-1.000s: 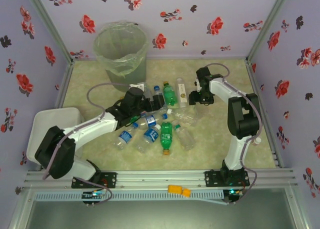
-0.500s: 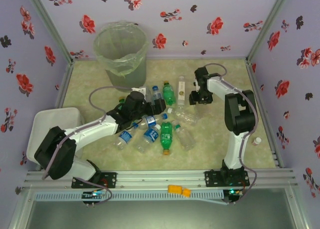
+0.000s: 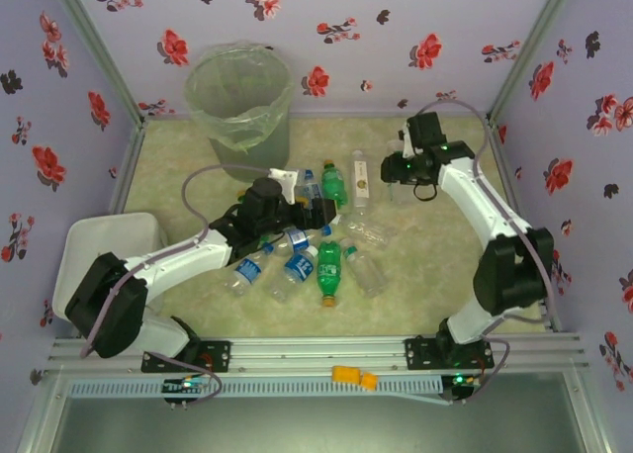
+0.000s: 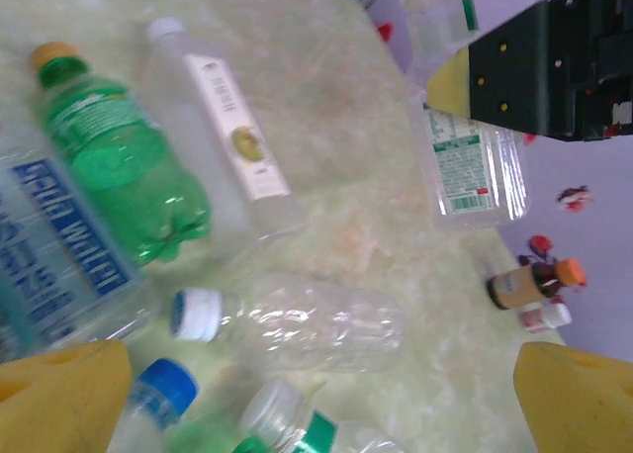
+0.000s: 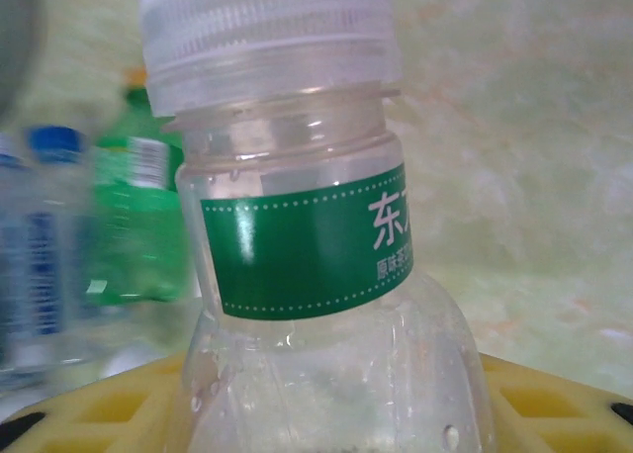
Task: Put the plastic bottles in the bin
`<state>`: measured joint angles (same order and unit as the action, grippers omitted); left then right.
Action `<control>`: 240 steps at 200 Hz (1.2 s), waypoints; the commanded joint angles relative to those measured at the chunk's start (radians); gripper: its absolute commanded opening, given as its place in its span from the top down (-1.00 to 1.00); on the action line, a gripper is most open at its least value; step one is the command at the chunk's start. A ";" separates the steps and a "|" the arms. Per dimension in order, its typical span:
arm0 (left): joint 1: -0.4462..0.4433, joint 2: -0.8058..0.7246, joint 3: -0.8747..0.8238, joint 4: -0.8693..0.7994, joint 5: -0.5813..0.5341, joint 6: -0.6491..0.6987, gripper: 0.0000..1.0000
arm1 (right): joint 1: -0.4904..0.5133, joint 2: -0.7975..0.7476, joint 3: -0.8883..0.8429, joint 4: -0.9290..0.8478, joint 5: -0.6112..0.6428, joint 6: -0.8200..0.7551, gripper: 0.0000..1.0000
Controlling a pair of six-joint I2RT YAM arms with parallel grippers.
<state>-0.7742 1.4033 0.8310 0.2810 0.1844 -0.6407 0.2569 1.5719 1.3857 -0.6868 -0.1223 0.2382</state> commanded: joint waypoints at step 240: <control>-0.096 0.097 0.161 -0.021 -0.017 0.253 -0.71 | 0.250 -0.295 -0.405 0.674 -0.298 0.630 0.06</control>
<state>-0.8734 1.4788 0.9485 0.2859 0.1886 -0.4282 0.4973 1.3106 0.9951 -0.0704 -0.4095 0.8413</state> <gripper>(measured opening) 0.886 0.566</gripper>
